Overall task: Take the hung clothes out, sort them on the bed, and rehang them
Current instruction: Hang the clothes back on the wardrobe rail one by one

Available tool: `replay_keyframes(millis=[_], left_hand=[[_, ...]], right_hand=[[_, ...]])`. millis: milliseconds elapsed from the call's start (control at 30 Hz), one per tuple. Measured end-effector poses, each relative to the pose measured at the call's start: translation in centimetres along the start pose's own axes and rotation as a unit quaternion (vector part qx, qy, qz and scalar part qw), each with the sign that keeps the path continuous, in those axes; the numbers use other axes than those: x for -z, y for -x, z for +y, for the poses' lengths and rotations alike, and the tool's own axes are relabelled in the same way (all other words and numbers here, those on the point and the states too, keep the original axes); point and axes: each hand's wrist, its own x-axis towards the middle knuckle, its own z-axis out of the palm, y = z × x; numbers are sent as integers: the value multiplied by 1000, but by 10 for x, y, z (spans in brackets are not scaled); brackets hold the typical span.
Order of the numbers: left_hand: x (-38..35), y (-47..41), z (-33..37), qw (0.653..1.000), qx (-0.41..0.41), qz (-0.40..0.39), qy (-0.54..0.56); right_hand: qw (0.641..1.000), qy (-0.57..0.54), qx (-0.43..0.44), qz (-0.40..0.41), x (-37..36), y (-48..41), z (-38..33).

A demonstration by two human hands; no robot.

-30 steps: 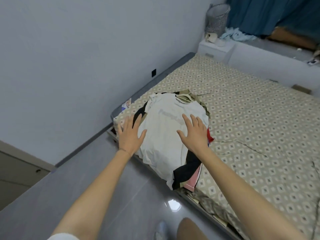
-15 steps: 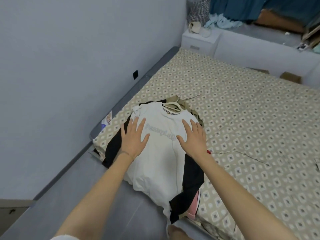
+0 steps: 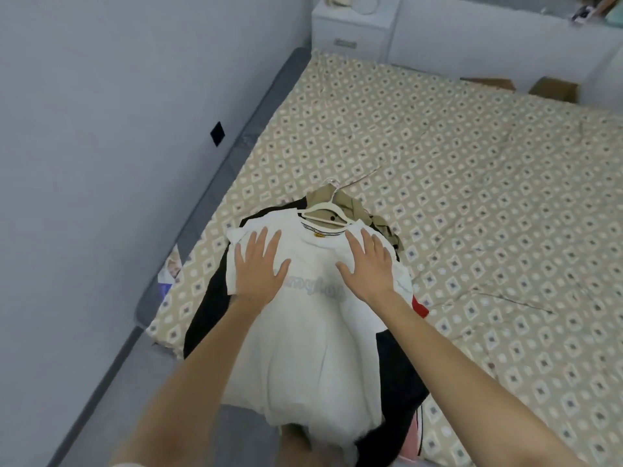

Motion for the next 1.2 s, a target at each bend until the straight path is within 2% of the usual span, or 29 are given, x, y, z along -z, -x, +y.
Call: replay_keyframes(millis=[367,567,667,833,933,1200], left_hand=[[-122,-156,-44,993,-91,-68,-29],[-177,-195,-52,991,-73,-109,-15],[-196,-210,-59,993,-69,-97,-5],[-194,-226,-59,996,-73,-41,-22],[-175,-223,-54,995,-62,-73,-25],[-106,-184,-44,991,-132,-5,29]], right_hand=[[995,-2,-101,-15,-89,-147,25],[992,2,-124,-21,-130,-186,50],[993,22,-118,7,-142,-195,59],[989,41,-120,71,-140,-208,62],[987,48,-140,63,-134,-210,62],[986,-96,-129,35,-71,-175,57]])
